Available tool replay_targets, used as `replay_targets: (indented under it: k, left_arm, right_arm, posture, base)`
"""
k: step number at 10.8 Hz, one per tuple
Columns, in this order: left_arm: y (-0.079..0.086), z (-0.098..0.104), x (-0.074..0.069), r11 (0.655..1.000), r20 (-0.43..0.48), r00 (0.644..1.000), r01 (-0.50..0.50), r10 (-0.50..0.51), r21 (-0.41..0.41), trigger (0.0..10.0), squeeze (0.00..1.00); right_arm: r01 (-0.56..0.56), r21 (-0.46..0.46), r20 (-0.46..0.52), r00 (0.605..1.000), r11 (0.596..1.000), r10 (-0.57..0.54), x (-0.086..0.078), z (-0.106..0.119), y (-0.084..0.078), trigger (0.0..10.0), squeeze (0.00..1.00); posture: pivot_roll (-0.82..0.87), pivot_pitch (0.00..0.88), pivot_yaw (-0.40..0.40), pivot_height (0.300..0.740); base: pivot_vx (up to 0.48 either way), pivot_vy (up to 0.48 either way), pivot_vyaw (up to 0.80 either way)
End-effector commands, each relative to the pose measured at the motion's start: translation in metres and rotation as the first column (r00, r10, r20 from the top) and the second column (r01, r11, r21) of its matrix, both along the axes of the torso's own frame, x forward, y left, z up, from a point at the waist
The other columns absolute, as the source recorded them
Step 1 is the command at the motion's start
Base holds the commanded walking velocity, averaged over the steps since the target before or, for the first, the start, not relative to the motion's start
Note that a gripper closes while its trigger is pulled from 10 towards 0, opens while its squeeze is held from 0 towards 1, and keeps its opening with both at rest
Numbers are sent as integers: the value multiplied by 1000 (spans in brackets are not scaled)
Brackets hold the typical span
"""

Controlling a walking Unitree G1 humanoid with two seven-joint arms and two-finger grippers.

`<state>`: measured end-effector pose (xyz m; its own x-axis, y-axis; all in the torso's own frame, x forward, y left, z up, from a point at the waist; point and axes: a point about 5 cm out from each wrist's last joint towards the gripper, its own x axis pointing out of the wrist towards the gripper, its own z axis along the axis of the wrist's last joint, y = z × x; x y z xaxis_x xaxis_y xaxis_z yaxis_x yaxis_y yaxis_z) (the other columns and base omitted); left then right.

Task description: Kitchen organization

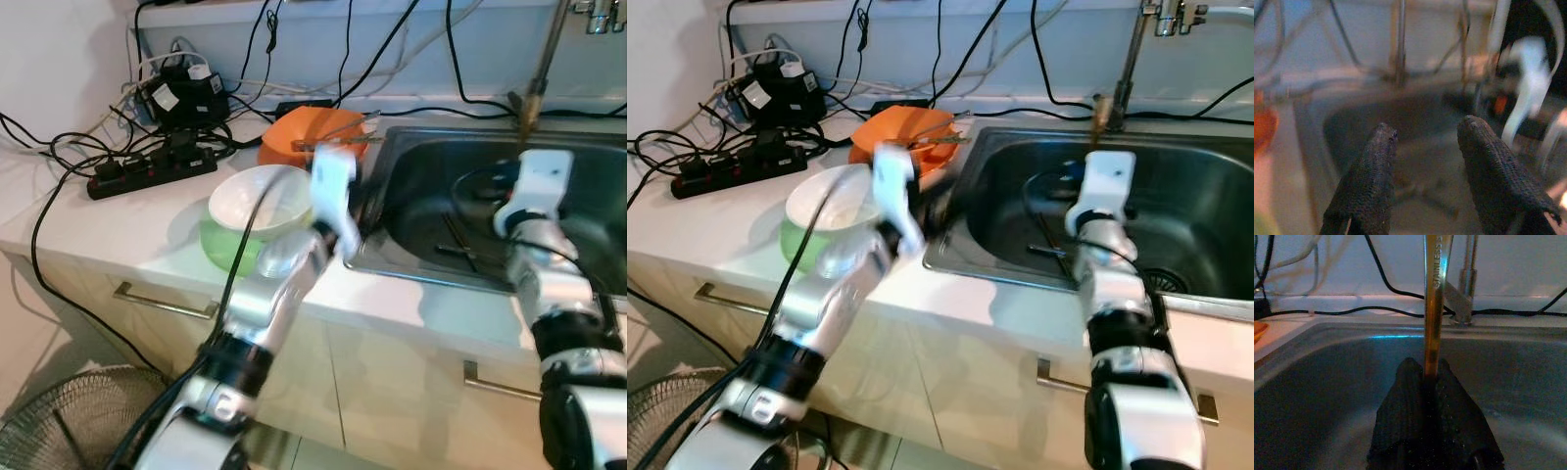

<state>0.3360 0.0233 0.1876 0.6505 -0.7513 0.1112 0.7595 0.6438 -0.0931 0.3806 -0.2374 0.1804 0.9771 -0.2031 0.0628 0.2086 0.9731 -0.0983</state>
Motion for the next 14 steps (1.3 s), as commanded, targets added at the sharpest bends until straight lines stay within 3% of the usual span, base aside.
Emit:
replay_targets:
  k: [1,4,9,10,11,12,13,14]
  left_arm:
    - [1,-16,-2,996,-50,999,21,-17,84,10000,0]
    - [-2,-33,-7,985,-106,994,57,-40,163,10000,0]
    - [-3,-36,-11,979,-129,990,79,-56,186,10000,0]
    - [-3,-37,-12,979,-133,989,85,-60,188,10000,0]
    - [-3,-37,-13,978,-136,989,87,-62,189,10000,0]
    - [-3,-38,-13,978,-137,989,88,-62,189,10000,0]
    - [-4,-38,-14,978,-139,988,91,-65,189,10000,0]
    - [-4,-38,-15,977,-141,987,98,-71,190,10000,0]
  right_arm:
    - [-7,-4,10,1000,1000,7,4,4,4,10000,0]
    - [-1,-10,-55,998,1000,0,6,-13,5,10000,0]
    - [-23,-1,-111,994,1000,23,4,-31,11,10000,0]
    - [-26,4,-110,994,1000,26,4,-32,12,10000,1000]
    - [-25,2,-107,994,1000,25,4,-32,13,10000,957]
    - [-25,-1,-105,994,1000,25,4,-32,13,10000,525]
    - [-24,-2,-105,994,1000,24,4,-33,13,10000,0]
    - [-25,-1,-103,994,1000,25,4,-33,14,10000,0]
  posture:
    - [55,0,149,740]
    - [58,0,146,740]
    - [63,0,140,740]
    - [63,0,140,740]
    - [63,0,139,740]
    - [62,0,139,740]
    - [62,0,139,740]
    - [60,0,141,740]
  base:
    - [0,0,0]
    - [0,0,0]
    - [0,0,0]
    - [0,0,0]
    - [0,0,0]
    - [0,0,0]
    - [0,0,0]
    - [0,0,0]
